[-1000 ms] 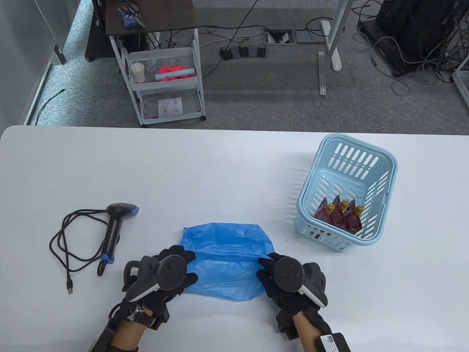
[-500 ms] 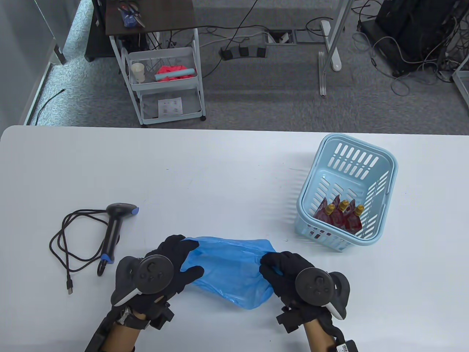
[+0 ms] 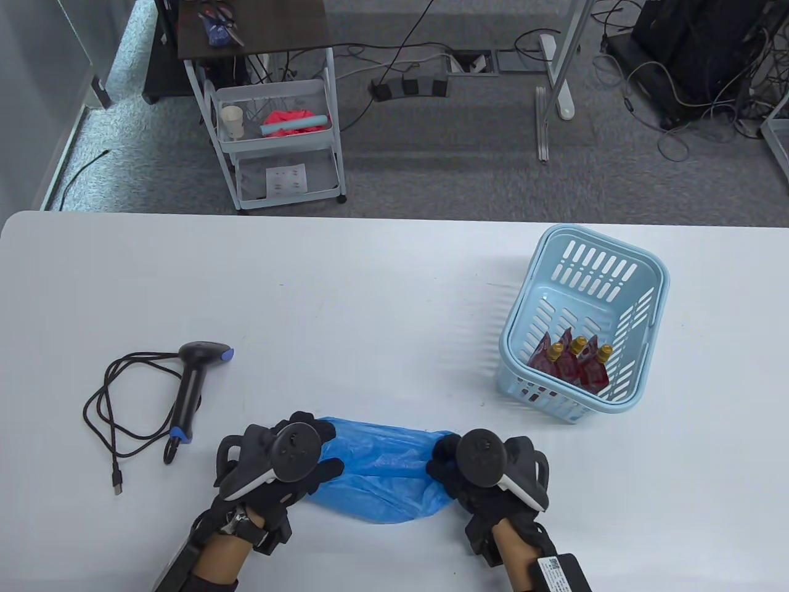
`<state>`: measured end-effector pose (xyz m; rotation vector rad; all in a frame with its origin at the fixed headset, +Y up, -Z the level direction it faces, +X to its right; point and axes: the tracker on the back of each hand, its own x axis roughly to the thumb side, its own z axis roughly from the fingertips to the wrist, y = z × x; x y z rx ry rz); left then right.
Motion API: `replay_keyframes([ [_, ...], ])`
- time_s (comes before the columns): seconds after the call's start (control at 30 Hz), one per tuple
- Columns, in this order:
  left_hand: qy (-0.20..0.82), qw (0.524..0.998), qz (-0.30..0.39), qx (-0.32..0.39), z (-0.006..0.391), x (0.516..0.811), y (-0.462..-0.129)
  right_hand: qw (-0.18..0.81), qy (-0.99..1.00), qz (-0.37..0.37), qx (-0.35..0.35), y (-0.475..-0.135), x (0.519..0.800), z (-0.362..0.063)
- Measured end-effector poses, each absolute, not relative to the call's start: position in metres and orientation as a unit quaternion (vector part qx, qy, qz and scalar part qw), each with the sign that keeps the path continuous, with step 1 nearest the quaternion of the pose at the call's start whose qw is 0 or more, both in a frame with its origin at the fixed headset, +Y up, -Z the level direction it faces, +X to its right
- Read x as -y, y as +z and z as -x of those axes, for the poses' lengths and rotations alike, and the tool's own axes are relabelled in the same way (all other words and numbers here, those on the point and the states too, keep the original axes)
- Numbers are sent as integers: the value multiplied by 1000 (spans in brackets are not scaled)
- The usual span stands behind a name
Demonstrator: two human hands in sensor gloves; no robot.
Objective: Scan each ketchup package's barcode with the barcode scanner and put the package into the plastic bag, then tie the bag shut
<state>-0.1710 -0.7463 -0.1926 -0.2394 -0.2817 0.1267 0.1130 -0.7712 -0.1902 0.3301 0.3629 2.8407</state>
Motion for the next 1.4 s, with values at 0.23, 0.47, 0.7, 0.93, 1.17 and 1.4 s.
replay_keyframes([
  [0.23, 5, 983, 153, 101, 180, 766, -199, 19, 979, -131, -154, -186, 779, -99],
  [0.47, 87, 982, 150, 74, 201, 756, -204, 35, 974, -131, -183, -188, 785, -96],
  [0.7, 230, 963, 122, 64, 229, 731, -206, 43, 973, -129, -186, -188, 786, -96],
  [0.93, 132, 987, 4, 87, 211, 686, -187, 42, 973, -132, -187, -189, 786, -95],
  [1.17, 20, 983, -10, 184, 145, 696, -170, 39, 971, -140, -188, -187, 786, -92],
  [1.4, -103, 959, 91, 249, 113, 750, -164, 42, 970, -143, -192, -187, 787, -91],
])
